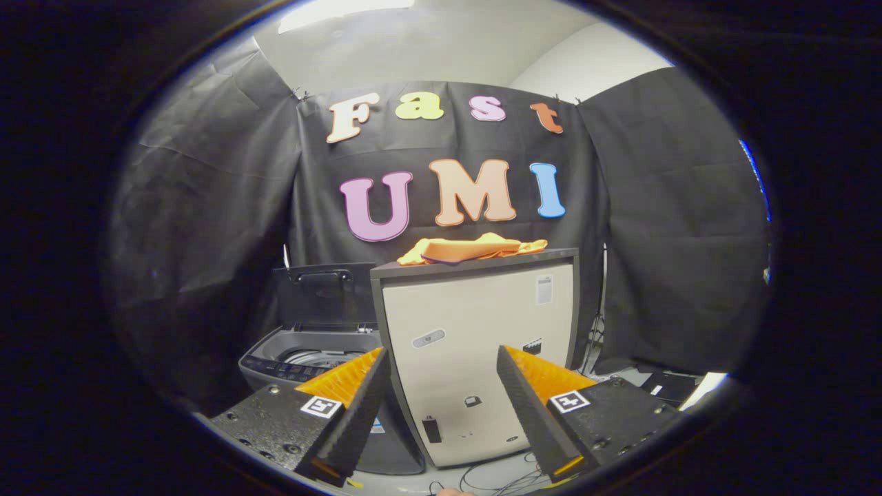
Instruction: Put the clothes into the washing machine and then close the washing machine lid.
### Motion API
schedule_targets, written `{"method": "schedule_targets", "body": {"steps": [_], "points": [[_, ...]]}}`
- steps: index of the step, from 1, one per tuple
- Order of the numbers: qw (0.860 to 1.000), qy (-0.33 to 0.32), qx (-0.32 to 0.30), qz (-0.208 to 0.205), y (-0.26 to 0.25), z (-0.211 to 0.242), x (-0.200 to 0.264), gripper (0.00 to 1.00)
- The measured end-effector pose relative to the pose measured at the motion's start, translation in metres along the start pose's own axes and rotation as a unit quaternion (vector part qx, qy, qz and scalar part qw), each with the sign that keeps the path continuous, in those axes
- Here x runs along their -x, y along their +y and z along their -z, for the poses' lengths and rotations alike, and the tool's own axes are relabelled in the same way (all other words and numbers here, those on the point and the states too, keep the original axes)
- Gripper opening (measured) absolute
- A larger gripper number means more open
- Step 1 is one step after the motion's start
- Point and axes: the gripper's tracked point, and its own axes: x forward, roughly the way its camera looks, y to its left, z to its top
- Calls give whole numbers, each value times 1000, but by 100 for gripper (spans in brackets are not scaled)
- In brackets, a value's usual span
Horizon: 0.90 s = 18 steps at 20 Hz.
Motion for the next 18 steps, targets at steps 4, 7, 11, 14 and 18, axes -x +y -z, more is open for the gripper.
{"method": "schedule_targets", "body": {"steps": [4,7,11,14,18], "points": [[1000,7,0,3,-7,1,-5,94],[1000,8,-5,6,-10,-2,-9,94],[1000,1,-8,5,-12,-24,-19,94],[1000,2,-16,1,-10,-44,-32,94],[1000,-1,-1,0,-12,-84,-58,94]]}}
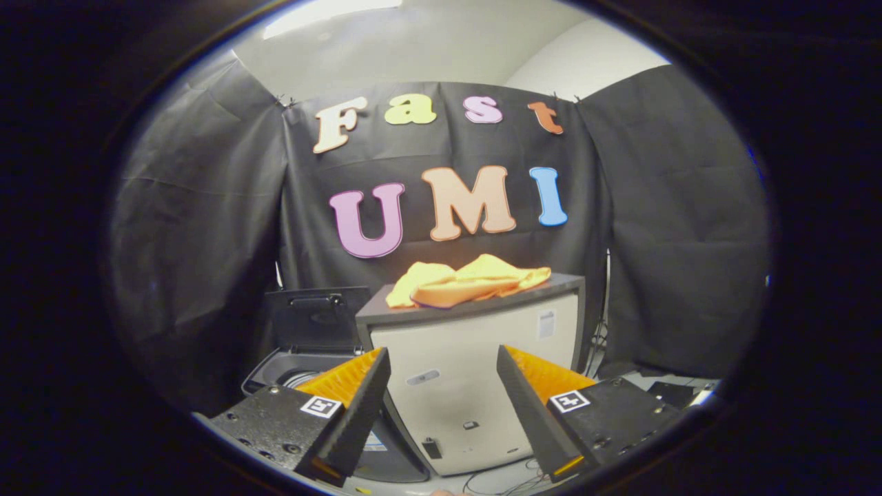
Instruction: Put the clothes into the washing machine and then close the washing machine lid.
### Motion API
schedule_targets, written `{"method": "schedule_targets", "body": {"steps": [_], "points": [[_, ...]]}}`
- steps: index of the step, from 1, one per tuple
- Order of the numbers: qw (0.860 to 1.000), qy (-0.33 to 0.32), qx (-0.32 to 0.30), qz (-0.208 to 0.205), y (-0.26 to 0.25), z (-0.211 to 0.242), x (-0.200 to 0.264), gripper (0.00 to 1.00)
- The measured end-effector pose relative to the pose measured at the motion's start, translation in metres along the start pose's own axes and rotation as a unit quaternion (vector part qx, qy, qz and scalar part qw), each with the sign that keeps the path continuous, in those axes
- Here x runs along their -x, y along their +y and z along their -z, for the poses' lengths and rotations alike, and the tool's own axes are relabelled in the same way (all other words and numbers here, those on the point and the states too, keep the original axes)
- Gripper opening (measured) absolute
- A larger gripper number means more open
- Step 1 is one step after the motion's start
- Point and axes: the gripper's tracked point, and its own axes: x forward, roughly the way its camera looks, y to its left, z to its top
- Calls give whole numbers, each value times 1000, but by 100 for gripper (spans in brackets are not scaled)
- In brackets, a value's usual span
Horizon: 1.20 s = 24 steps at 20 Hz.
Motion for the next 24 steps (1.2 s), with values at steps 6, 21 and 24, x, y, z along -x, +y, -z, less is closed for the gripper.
{"method": "schedule_targets", "body": {"steps": [6,21,24], "points": [[999,28,30,-8,-5,-35,-64,95],[982,175,68,-1,-6,-29,-264,95],[969,230,86,27,-11,-10,-283,97]]}}
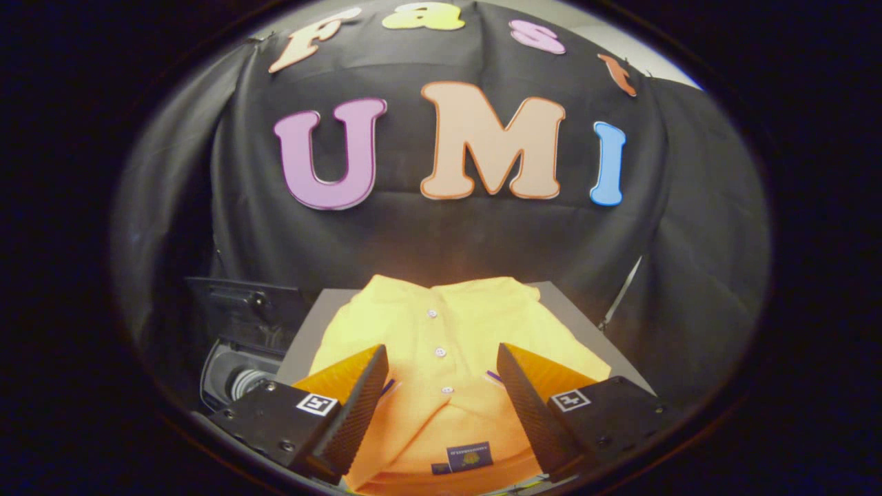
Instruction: Put the clothes into the washing machine and then close the washing machine lid.
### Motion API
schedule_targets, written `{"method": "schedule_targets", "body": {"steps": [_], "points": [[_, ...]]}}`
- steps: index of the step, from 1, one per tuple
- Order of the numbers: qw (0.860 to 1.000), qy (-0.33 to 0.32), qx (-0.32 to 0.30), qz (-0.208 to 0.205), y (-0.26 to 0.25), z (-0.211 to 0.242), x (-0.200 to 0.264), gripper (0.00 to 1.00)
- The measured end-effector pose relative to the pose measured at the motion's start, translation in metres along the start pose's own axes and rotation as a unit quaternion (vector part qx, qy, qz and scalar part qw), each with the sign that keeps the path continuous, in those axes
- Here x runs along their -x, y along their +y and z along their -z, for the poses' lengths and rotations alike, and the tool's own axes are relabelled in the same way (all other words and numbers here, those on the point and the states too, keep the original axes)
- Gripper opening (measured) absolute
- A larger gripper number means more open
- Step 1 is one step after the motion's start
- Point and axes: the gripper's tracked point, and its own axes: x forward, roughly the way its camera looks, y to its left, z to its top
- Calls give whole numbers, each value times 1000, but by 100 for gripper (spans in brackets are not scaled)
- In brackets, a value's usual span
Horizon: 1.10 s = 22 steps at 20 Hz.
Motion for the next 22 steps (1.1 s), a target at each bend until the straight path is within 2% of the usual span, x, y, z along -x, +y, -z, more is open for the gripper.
{"method": "schedule_targets", "body": {"steps": [2,4,6,8,9,10,13,18,19,22], "points": [[1000,25,10,-8,10,6,-14,99],[998,55,18,2,6,19,-16,97],[997,72,-40,4,9,26,-16,97],[986,106,-128,4,13,33,-13,96],[985,87,-151,7,10,25,-15,96],[986,85,-147,3,9,27,-18,96],[996,62,-64,-6,6,37,-14,89],[997,25,-75,-9,12,24,2,9],[997,9,-75,-8,12,17,6,2],[996,-53,-76,-19,20,-14,27,0]]}}
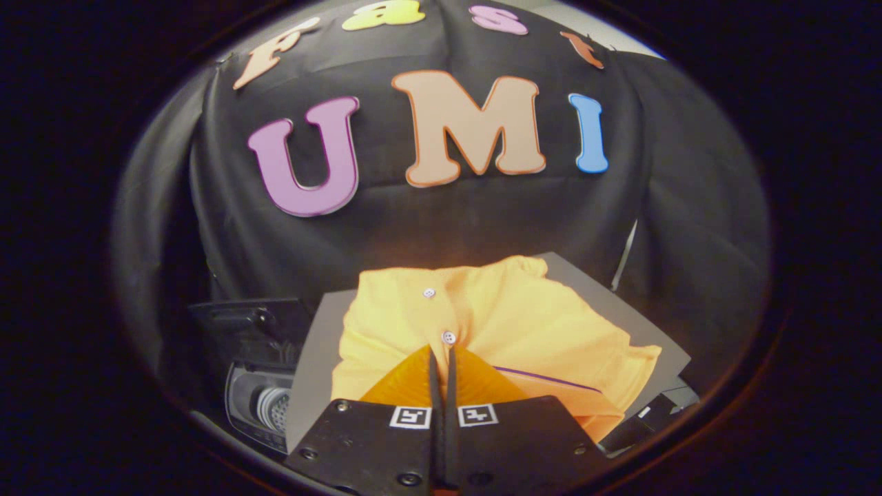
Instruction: Put the clothes into the washing machine and then close the washing machine lid.
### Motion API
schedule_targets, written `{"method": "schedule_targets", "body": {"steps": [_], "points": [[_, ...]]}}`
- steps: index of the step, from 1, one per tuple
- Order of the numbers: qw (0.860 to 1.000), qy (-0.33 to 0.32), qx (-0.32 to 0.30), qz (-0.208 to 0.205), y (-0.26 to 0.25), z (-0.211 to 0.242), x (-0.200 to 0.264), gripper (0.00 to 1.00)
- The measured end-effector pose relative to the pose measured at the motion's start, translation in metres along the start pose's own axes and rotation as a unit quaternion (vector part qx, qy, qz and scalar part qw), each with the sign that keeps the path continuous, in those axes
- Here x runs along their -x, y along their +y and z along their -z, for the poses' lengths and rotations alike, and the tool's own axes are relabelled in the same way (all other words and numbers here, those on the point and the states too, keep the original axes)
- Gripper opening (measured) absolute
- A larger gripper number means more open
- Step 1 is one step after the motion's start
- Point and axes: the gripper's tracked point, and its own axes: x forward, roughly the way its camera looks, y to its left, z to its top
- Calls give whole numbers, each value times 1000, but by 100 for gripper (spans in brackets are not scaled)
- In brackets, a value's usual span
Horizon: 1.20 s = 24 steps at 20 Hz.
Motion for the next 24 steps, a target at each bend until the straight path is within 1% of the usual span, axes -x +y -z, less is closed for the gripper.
{"method": "schedule_targets", "body": {"steps": [3,7,11,14,15,17,24], "points": [[998,-39,39,12,-1,-24,20,0],[993,-96,70,18,16,-57,46,0],[989,-125,75,-6,54,-67,65,0],[989,-125,69,-44,99,-61,71,0],[987,-130,73,-57,114,-61,73,0],[984,-137,93,-69,142,-61,76,0],[971,-151,134,-124,250,-39,85,0]]}}
